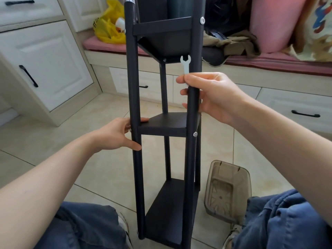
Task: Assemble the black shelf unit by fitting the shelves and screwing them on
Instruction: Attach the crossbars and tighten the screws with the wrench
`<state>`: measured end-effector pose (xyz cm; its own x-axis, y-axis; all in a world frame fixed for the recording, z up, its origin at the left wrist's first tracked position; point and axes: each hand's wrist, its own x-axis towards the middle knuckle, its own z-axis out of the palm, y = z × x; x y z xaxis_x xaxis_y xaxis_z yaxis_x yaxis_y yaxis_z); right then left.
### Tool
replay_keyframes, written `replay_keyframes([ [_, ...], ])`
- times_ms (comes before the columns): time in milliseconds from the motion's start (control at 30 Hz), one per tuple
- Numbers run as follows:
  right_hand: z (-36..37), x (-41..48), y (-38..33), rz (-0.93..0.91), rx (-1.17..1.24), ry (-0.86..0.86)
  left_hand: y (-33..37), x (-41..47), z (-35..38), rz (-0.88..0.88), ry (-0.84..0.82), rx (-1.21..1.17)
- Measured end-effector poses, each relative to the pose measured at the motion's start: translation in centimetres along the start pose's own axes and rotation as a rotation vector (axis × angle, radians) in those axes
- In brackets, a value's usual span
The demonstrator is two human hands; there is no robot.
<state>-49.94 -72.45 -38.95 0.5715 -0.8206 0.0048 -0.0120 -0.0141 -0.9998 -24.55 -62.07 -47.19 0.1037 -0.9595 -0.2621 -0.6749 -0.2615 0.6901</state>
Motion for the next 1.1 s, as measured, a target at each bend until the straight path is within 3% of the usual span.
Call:
replay_keyframes([
  [167, 0.9, 0.0, -0.6, -0.048, -0.089, -0.026, -0.8, 0.4, 0.1, -0.028, 0.008, -0.023],
  [533, 2.8, 0.6, -1.0, -0.104, -0.21, -0.104, -2.0, 0.5, -0.2, -0.053, 0.188, -0.053],
  [767, 3.5, 1.0, -0.6, -0.132, -0.279, -0.098, 0.0, 0.1, 0.0, -0.089, 0.518, 0.305],
  [867, 3.6, 1.0, -0.5, -0.162, -0.301, -0.107, 1.9, -1.1, -0.2, -0.004, 0.736, 0.39],
  [933, 3.7, 0.9, -0.4, -0.198, -0.337, -0.116, 3.6, -1.9, -0.2, 0.118, 0.791, 0.28],
  [967, 3.8, 0.9, -0.5, -0.212, -0.354, -0.115, 4.5, -2.2, -0.1, 0.161, 0.746, 0.117],
  [1033, 4.0, 0.9, -0.6, -0.224, -0.368, -0.102, 6.1, -2.9, 0.2, 0.167, 0.485, -0.254],
  [1100, 4.3, 0.9, -0.7, -0.218, -0.385, -0.087, 6.9, -3.0, 0.9, 0.151, 0.228, -0.363],
])
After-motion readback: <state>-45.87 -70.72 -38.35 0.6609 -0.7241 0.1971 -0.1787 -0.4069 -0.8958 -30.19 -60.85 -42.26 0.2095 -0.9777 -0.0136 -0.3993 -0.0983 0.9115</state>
